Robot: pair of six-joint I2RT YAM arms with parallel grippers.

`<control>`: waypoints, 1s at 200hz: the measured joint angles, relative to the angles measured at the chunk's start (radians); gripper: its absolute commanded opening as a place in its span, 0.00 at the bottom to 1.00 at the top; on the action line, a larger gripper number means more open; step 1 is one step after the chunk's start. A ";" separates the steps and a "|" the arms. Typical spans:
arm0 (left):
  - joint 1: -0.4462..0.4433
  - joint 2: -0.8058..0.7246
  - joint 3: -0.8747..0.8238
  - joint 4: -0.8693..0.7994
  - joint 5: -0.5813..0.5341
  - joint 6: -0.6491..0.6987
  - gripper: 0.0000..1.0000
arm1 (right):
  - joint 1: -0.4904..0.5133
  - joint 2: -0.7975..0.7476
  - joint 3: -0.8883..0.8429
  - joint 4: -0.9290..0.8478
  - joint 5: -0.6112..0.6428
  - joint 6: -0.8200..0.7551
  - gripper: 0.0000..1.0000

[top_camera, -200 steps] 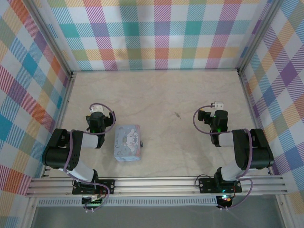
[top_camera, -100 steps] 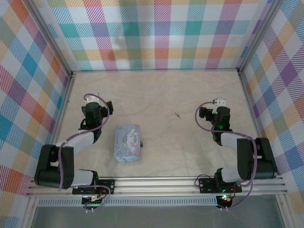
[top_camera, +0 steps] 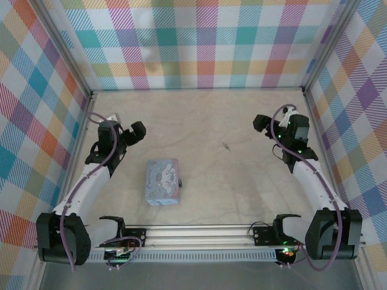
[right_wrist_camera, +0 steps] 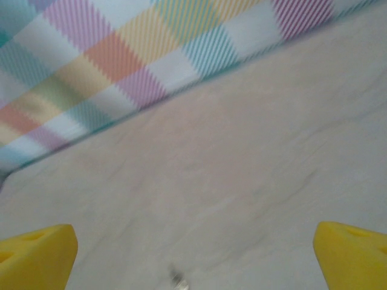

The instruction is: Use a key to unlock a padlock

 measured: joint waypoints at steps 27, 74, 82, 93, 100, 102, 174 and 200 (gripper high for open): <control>-0.009 -0.093 -0.063 -0.153 0.082 -0.066 0.97 | 0.067 0.009 0.045 -0.168 -0.102 0.030 0.97; -0.070 -0.204 -0.180 -0.238 0.181 -0.176 0.93 | 0.231 0.040 0.080 -0.334 -0.169 0.049 0.94; -0.085 -0.204 -0.193 -0.238 0.190 -0.195 0.93 | 0.259 0.056 0.080 -0.354 -0.171 0.052 0.93; -0.105 -0.200 -0.205 -0.237 0.202 -0.216 0.92 | 0.290 0.077 0.079 -0.371 -0.171 0.060 0.93; -0.117 -0.196 -0.208 -0.233 0.206 -0.227 0.91 | 0.309 0.088 0.077 -0.378 -0.172 0.067 0.92; -0.121 -0.194 -0.208 -0.231 0.206 -0.230 0.91 | 0.314 0.090 0.076 -0.378 -0.173 0.070 0.92; -0.262 0.005 -0.173 -0.108 0.206 -0.299 0.84 | 0.414 0.168 0.051 -0.386 -0.187 0.119 0.86; -0.323 0.109 -0.093 -0.066 0.206 -0.302 0.84 | 0.436 0.190 0.036 -0.384 -0.189 0.133 0.84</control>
